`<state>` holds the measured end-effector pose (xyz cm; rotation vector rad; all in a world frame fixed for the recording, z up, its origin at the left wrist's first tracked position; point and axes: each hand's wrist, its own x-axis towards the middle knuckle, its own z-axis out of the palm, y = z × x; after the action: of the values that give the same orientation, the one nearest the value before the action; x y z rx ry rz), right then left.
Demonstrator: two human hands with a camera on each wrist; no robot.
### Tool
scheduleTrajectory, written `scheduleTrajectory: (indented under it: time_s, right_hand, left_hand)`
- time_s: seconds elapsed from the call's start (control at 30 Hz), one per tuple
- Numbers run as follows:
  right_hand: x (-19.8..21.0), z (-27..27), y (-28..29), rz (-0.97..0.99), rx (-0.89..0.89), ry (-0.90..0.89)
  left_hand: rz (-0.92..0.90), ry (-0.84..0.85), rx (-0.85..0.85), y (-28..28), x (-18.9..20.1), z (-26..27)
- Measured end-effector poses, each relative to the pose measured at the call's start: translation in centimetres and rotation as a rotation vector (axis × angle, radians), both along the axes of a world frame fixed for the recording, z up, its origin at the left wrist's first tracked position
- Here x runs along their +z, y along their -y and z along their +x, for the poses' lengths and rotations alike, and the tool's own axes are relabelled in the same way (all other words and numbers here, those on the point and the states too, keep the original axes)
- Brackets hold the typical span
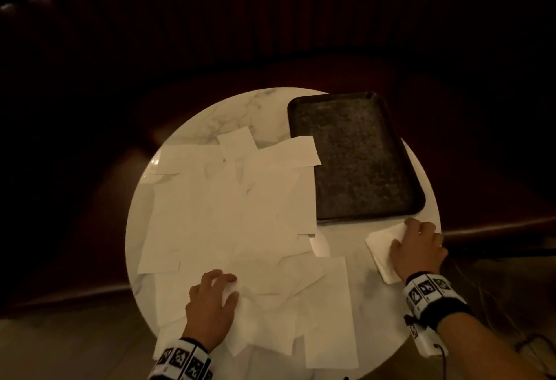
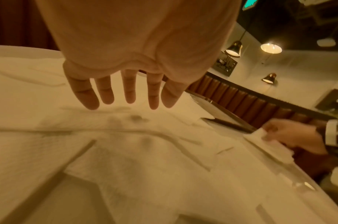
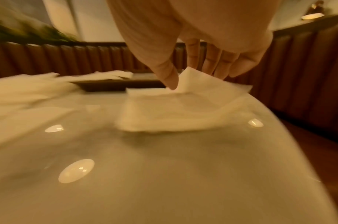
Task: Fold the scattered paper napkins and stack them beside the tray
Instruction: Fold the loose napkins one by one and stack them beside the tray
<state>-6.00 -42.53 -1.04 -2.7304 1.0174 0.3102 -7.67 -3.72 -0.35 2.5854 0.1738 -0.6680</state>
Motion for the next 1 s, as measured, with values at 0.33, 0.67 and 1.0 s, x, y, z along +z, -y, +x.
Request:
scheduleTrajectory:
  time_s: [0.33, 0.67, 1.0]
  right_hand:
    - [2.3, 3.1, -12.7, 0.068, 0.295, 0.065]
    - [-0.1, 10.8, -19.5, 0.61, 0.01, 0.076]
    - [-0.8, 15.7, -21.5, 0.784, -0.357, 0.04]
  left_hand:
    - [0.135, -0.08, -0.154, 0.0, -0.3, 0.1]
    - [0.16, -0.05, -0.307, -1.6, -0.9, -0.5]
    - [0.127, -0.053, -0.389, -2.7, -1.0, -0.3]
